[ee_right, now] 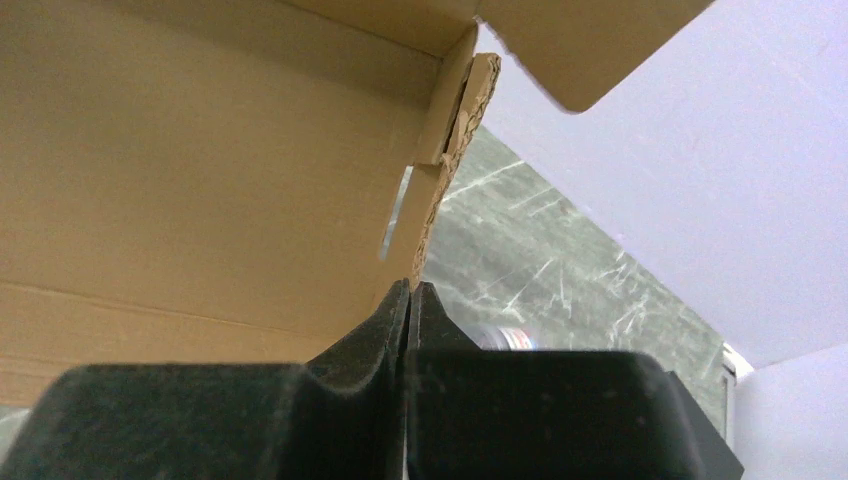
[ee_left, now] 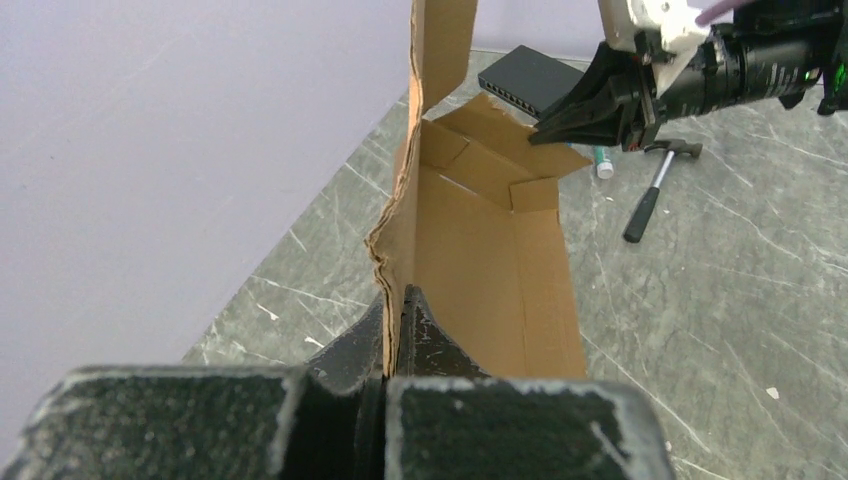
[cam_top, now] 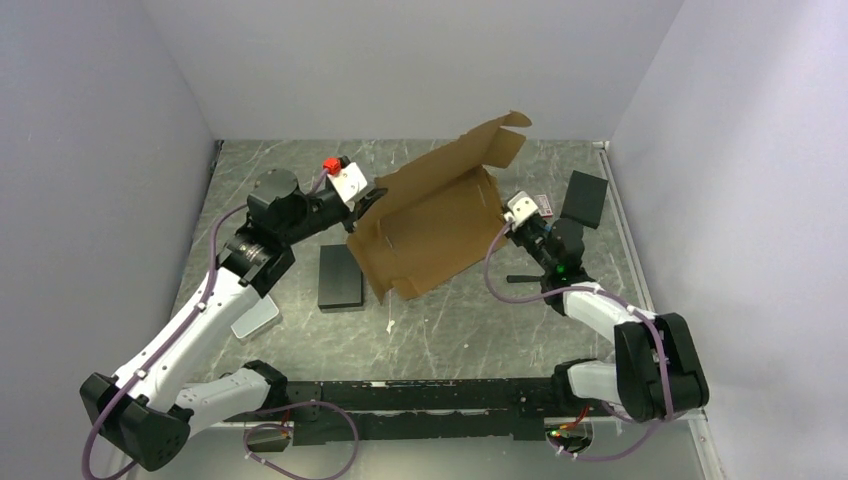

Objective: Fold the paper box

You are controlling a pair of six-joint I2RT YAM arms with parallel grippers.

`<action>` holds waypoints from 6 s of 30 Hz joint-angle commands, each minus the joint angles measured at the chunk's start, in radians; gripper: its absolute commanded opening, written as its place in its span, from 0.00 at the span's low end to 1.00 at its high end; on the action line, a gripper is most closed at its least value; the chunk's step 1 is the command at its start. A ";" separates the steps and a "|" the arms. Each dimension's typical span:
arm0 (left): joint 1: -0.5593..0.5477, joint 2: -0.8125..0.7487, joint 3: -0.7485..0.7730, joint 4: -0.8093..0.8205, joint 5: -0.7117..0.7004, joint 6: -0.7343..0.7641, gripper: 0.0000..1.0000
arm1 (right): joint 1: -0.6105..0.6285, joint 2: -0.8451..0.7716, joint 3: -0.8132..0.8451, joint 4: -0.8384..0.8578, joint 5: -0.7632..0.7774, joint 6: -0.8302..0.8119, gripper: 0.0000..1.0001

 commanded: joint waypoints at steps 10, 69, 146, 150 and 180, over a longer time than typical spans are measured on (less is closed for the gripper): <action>-0.022 0.037 0.116 -0.032 0.014 0.117 0.00 | 0.146 0.221 -0.013 0.538 0.365 -0.039 0.00; -0.271 -0.062 0.032 -0.200 -0.020 -0.065 0.00 | 0.058 -0.081 -0.095 -0.165 -0.068 -0.043 0.14; -0.316 -0.155 -0.077 -0.218 -0.147 -0.111 0.00 | -0.088 0.048 0.120 -0.613 -0.300 -0.268 0.07; -0.317 -0.160 -0.080 -0.226 -0.141 -0.103 0.00 | -0.107 0.033 0.127 -0.641 -0.326 -0.283 0.13; -0.317 -0.180 -0.107 -0.194 -0.131 -0.109 0.00 | -0.154 0.030 0.127 -0.593 -0.357 -0.247 0.65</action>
